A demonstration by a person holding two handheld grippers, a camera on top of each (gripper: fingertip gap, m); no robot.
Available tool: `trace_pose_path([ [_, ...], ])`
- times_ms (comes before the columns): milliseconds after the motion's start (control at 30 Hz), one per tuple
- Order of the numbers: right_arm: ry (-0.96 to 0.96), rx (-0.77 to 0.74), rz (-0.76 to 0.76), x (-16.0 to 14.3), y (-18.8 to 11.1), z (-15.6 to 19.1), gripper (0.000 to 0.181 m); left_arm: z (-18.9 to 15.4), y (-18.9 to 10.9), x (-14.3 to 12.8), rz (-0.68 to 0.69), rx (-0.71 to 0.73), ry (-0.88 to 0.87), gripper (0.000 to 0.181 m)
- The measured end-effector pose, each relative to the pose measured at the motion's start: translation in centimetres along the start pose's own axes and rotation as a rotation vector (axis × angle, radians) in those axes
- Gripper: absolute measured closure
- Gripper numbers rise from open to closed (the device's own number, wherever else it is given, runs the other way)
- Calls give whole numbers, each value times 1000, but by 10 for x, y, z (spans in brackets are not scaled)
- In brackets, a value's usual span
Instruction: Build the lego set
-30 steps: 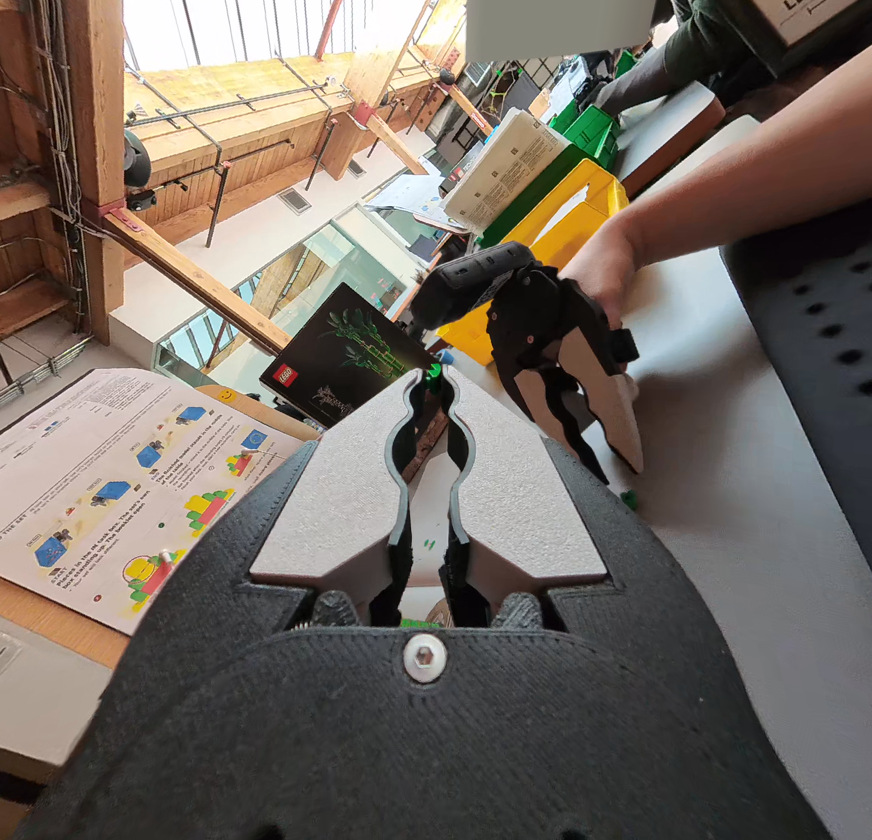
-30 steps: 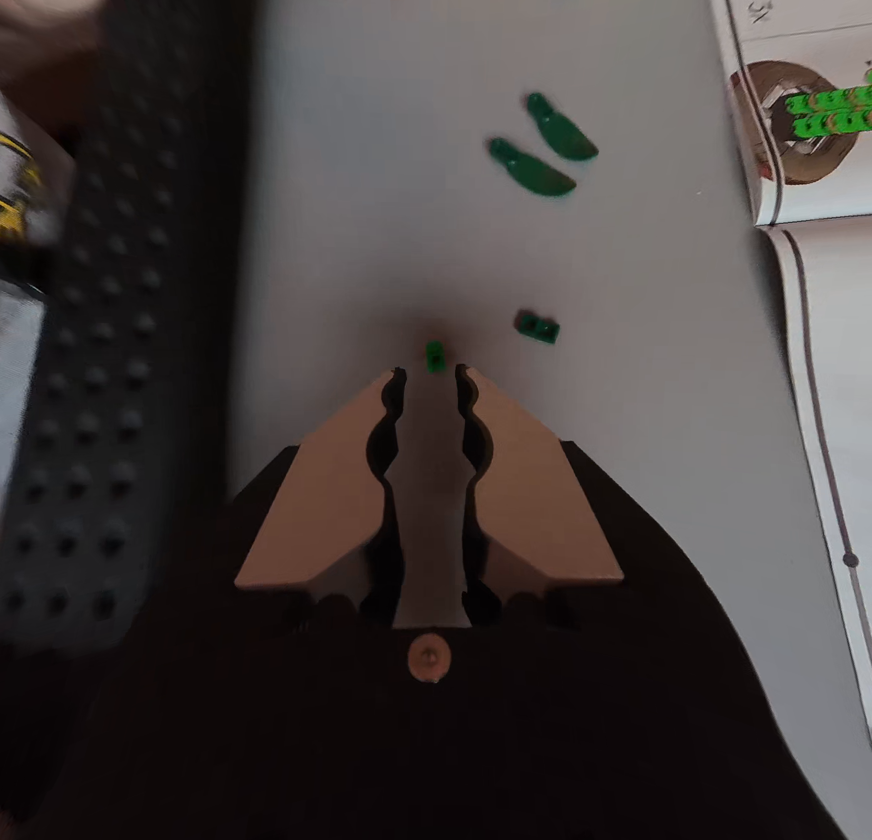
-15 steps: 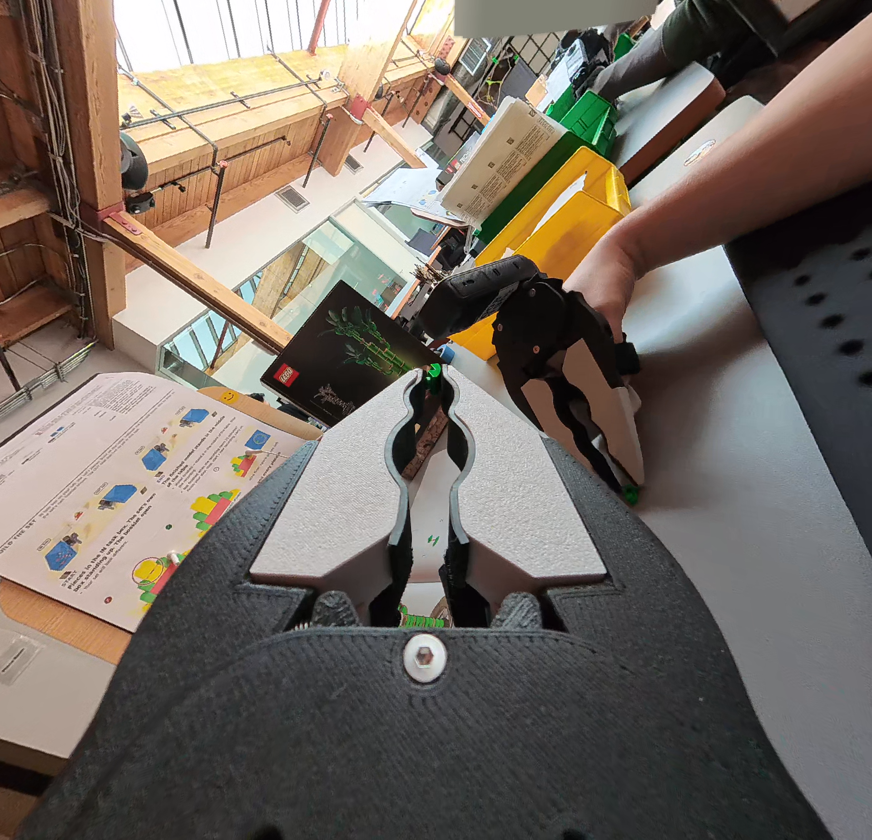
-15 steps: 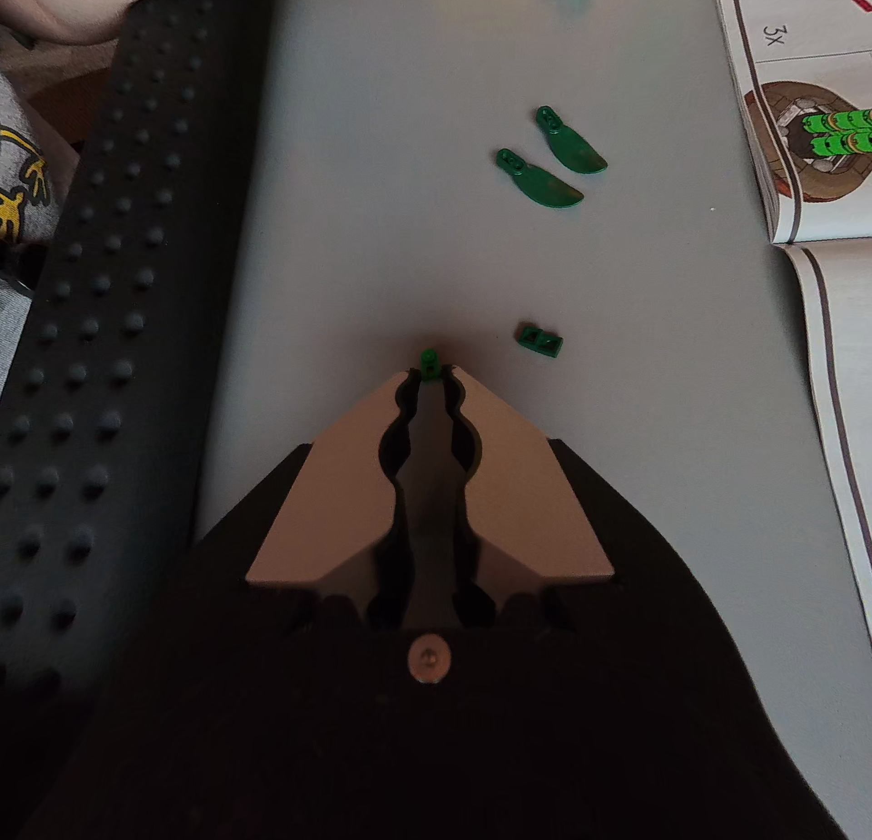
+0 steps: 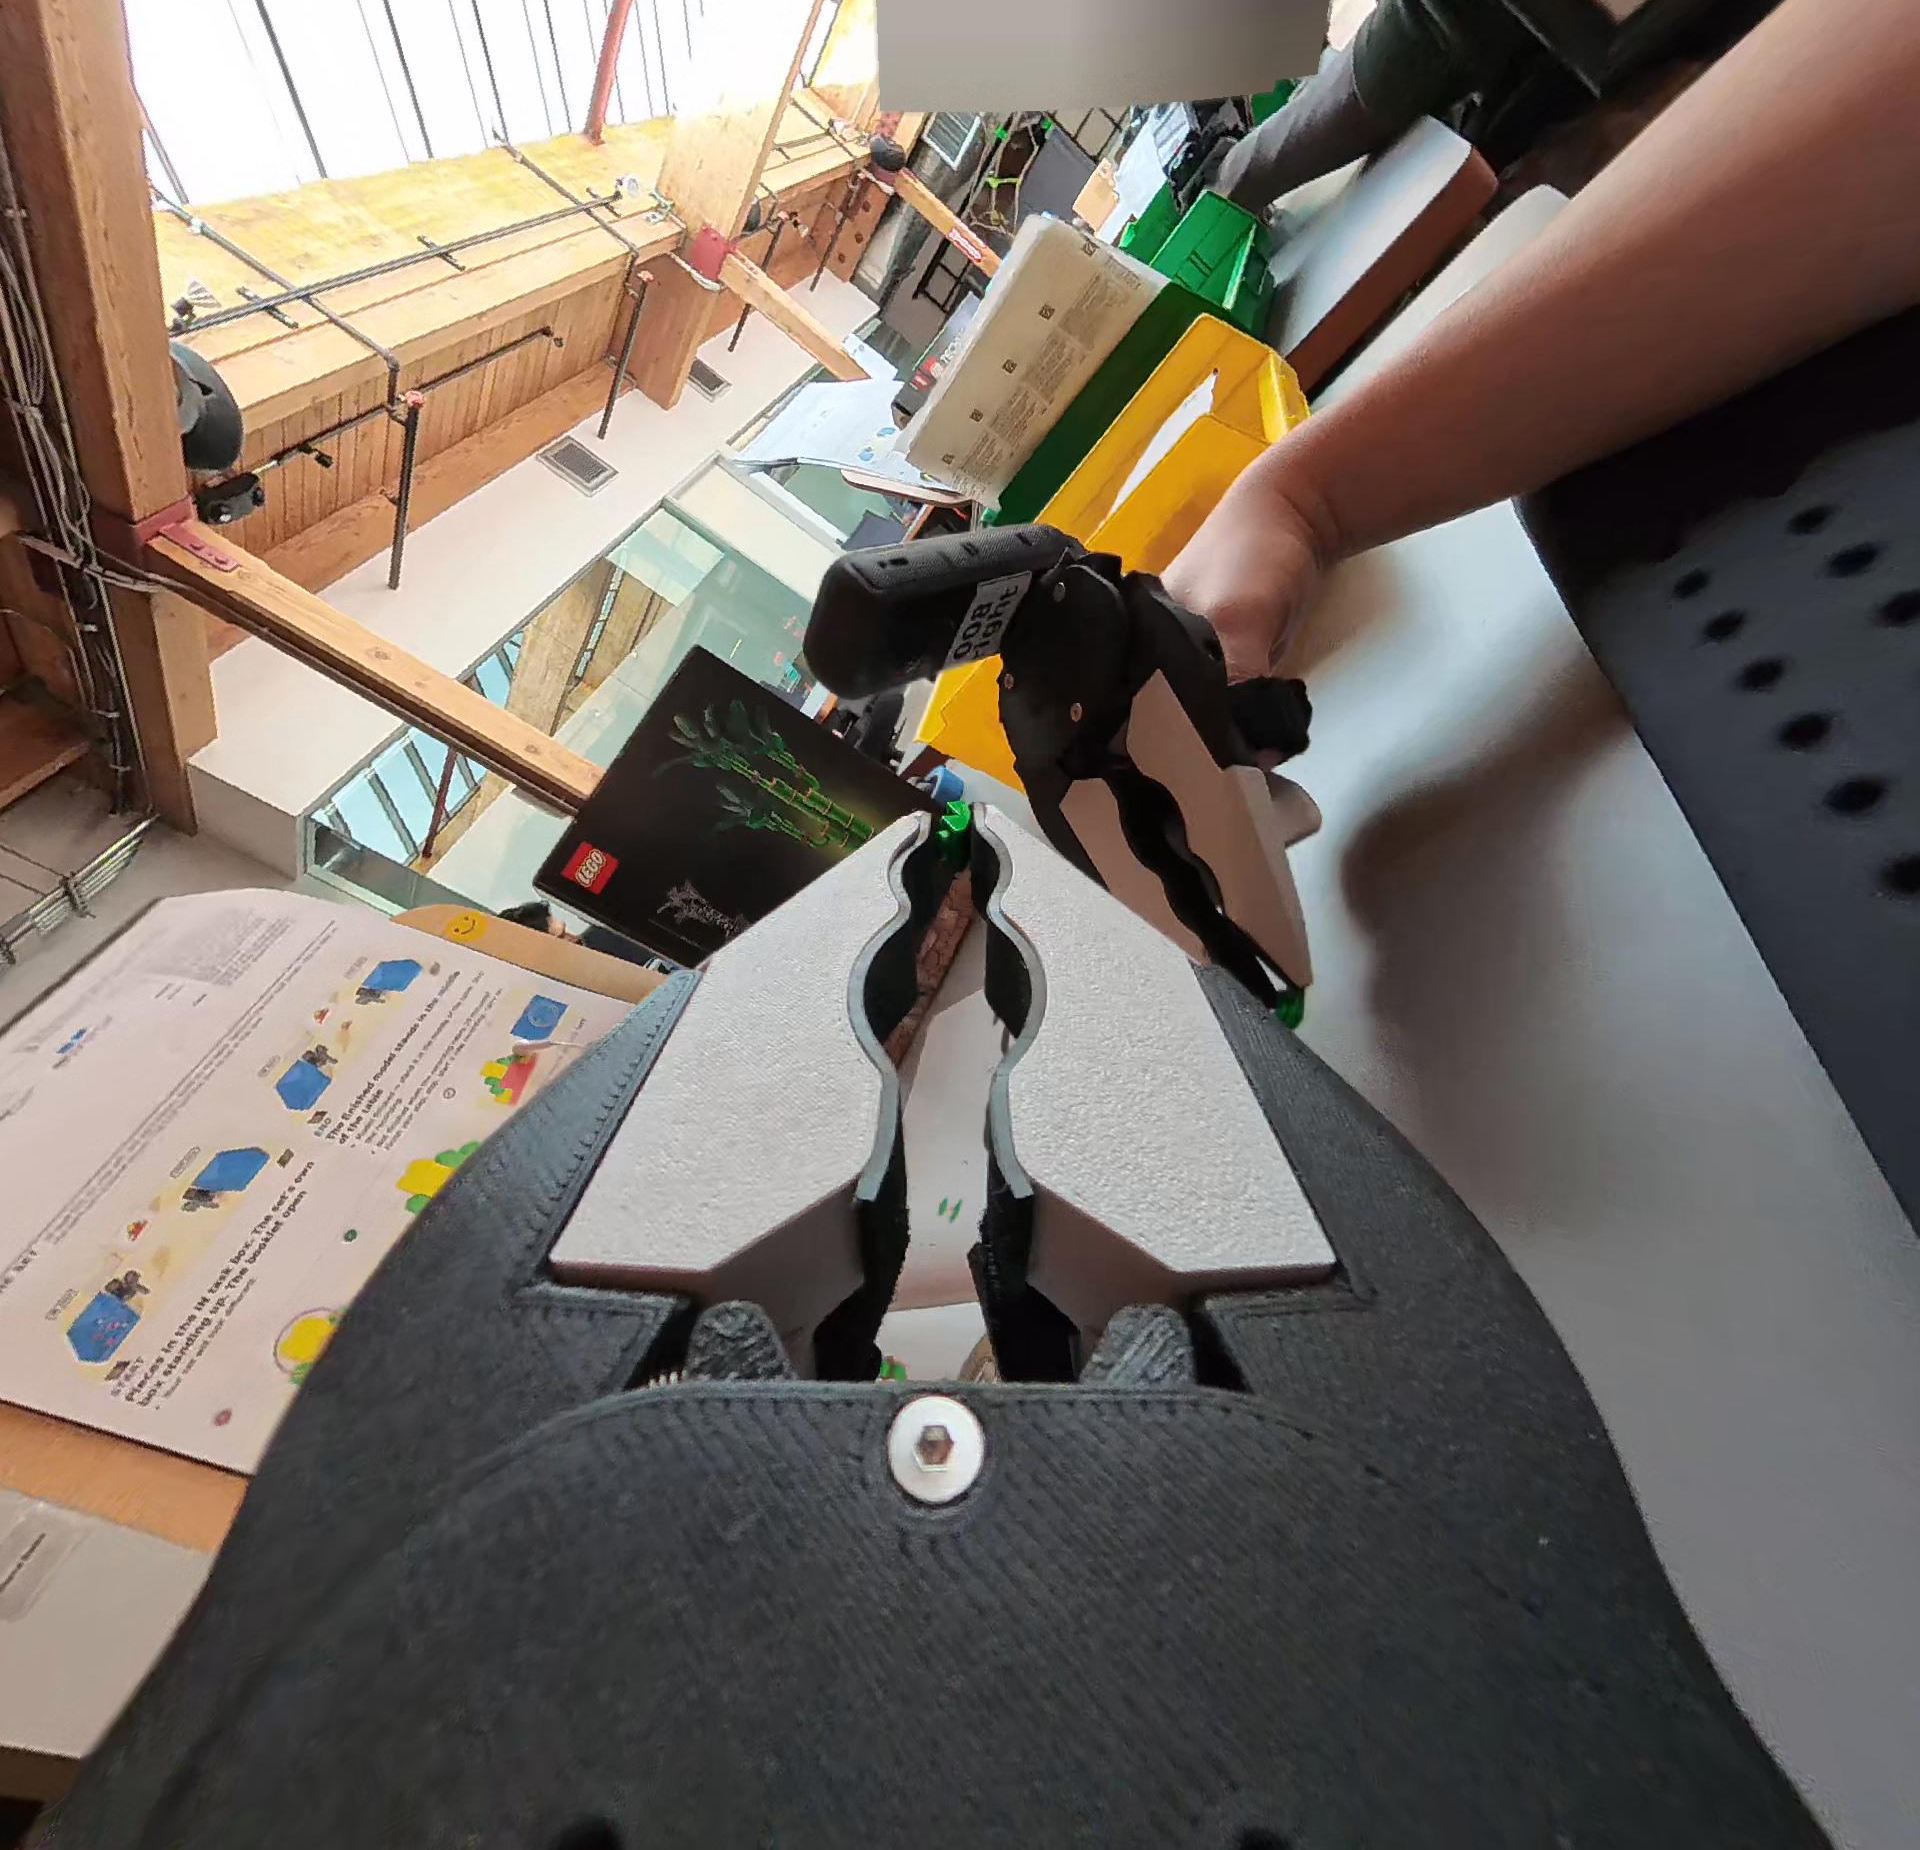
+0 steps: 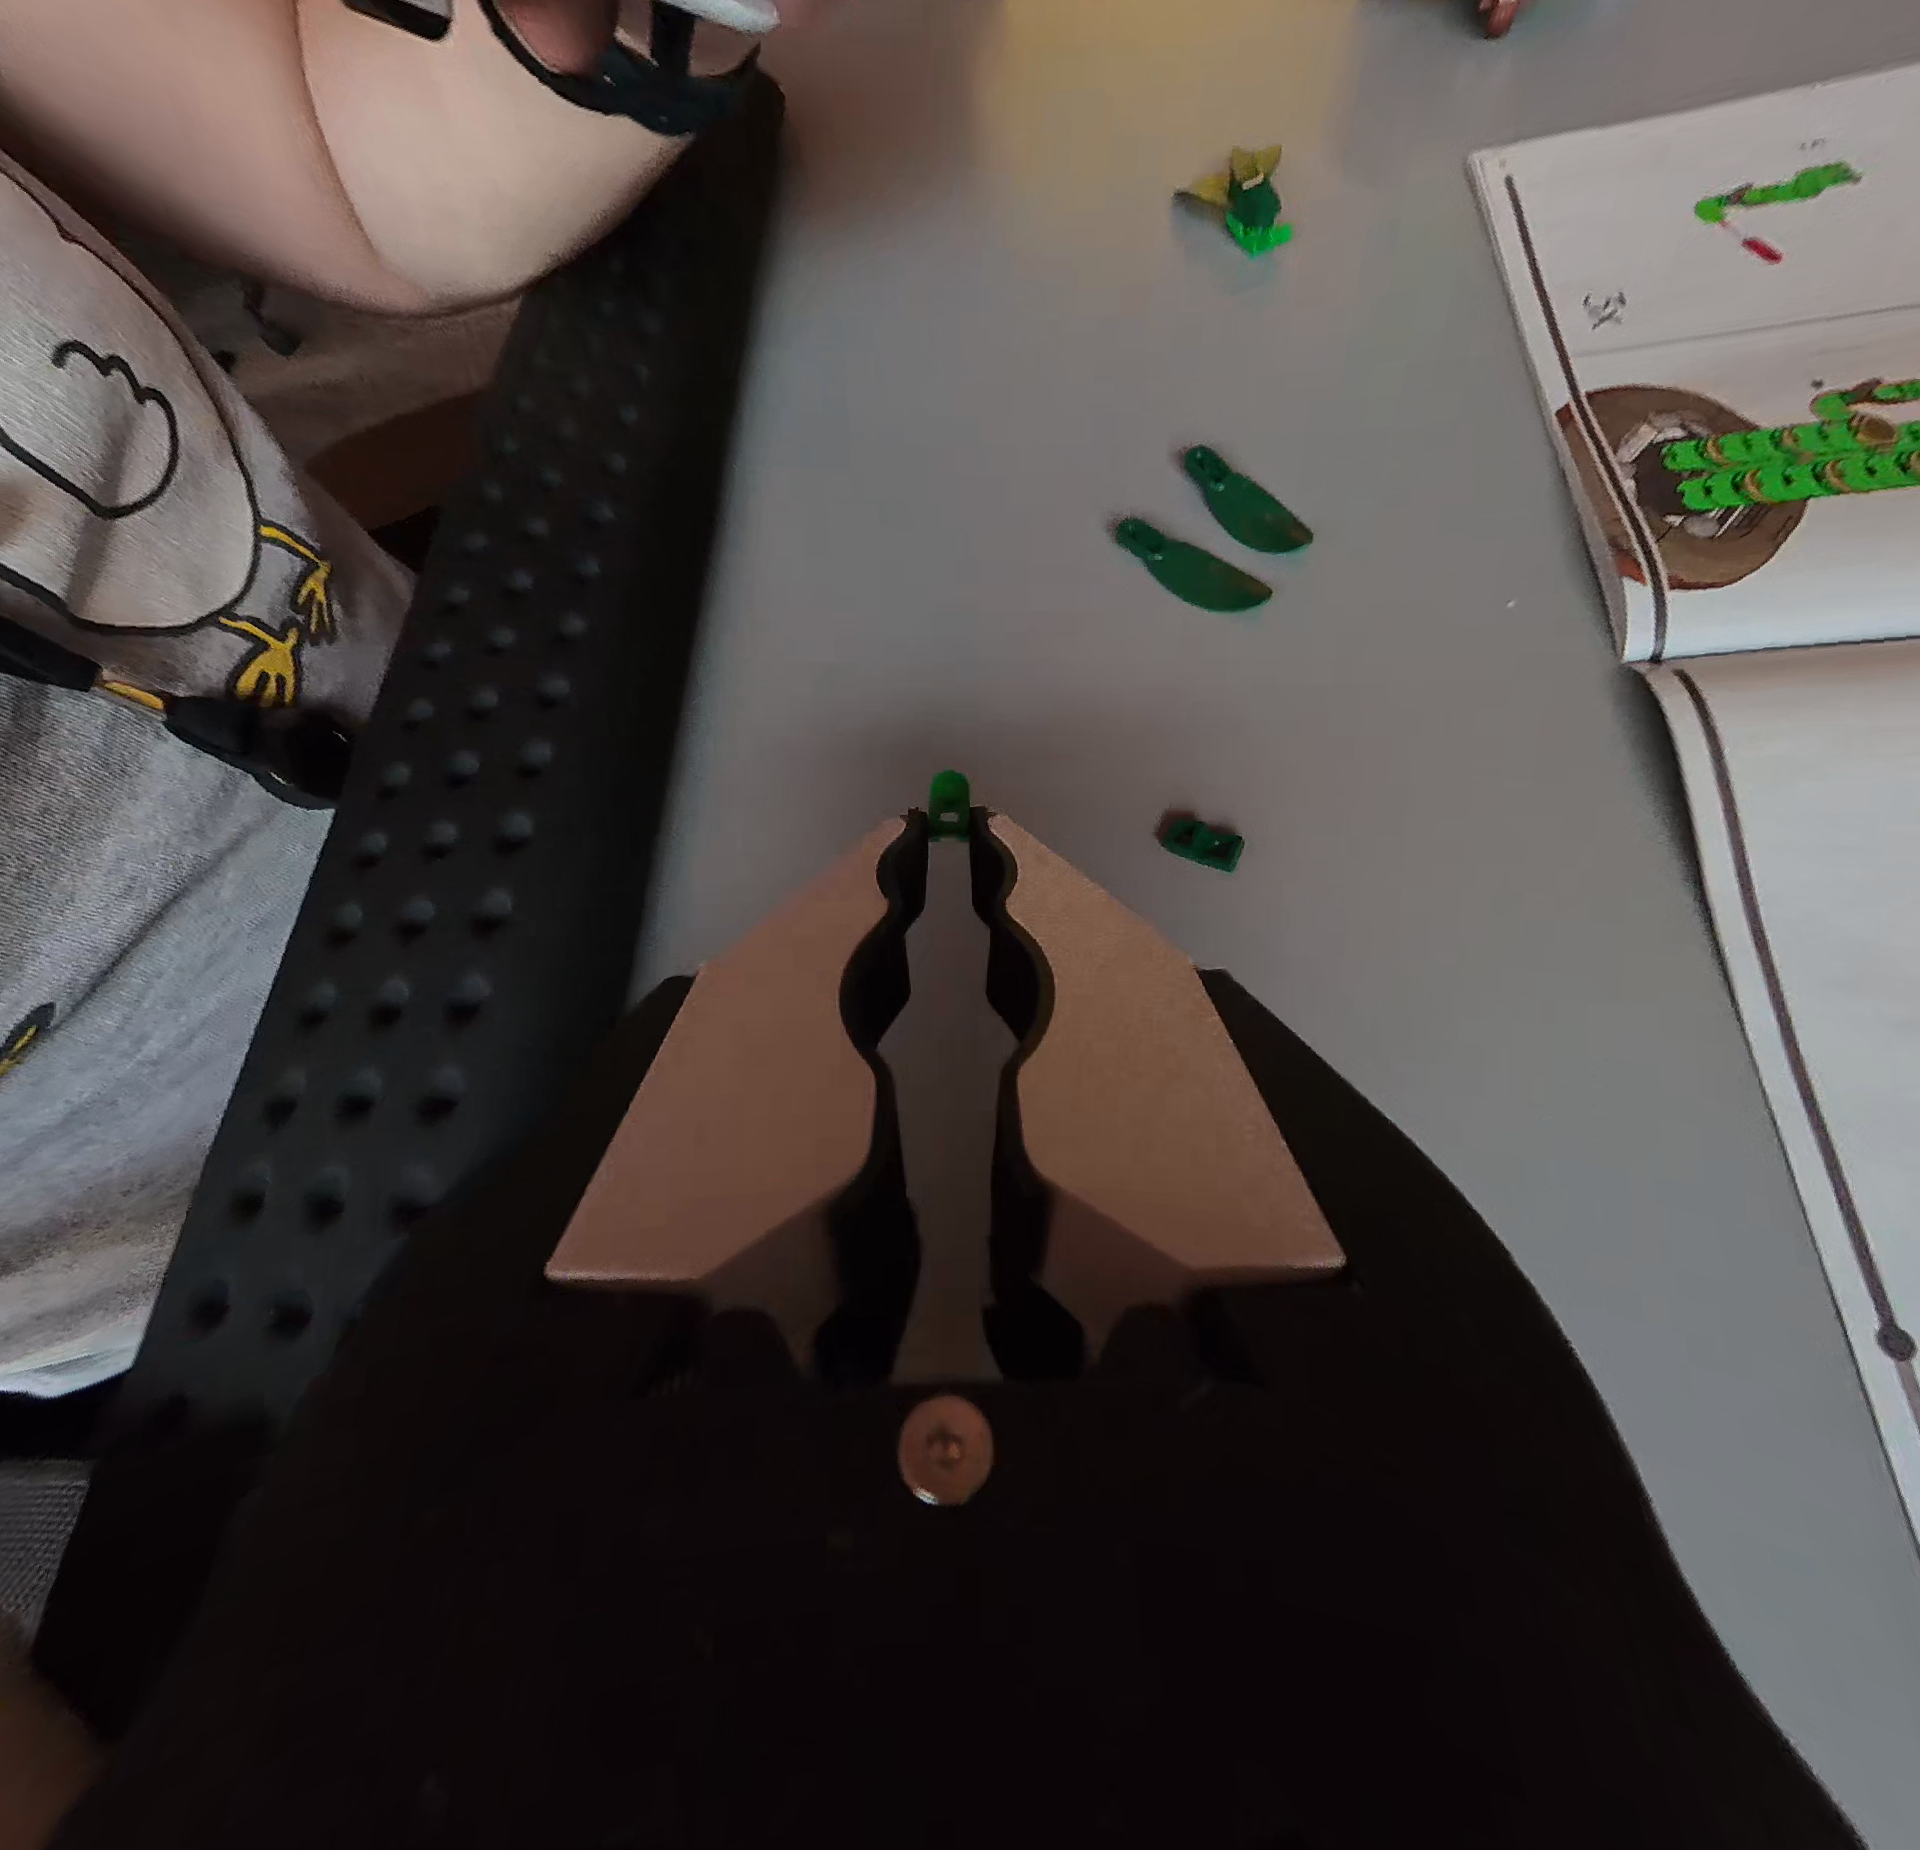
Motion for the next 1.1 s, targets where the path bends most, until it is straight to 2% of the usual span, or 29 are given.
trace_pose_path([
  [200,-36,42,-146,20,-24,15,175,27,-7,28,0,-52,138,178],
  [333,-98,128,-287,51,-51,38,175,41,-13,51,-14,-86,213,178],
  [433,-137,193,-334,76,-74,56,175,48,-17,63,-22,-112,238,178],
  [600,-133,266,-308,112,-97,73,174,55,-22,77,-9,-141,272,176],
  [933,-201,250,-92,153,-98,93,174,57,-30,91,-10,-193,274,164],
  [1100,-188,325,-27,166,-96,95,175,58,-32,97,-41,-205,260,161],
])
Point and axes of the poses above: each gripper's, where its closed fingertips meet, y out along the fingers, x out of its top, z = x × y across the jaws, the point moved 10 cm from there along -y, back along the fingers, and after that the axes turned 8 degrees about z, right-handed, at the moved point
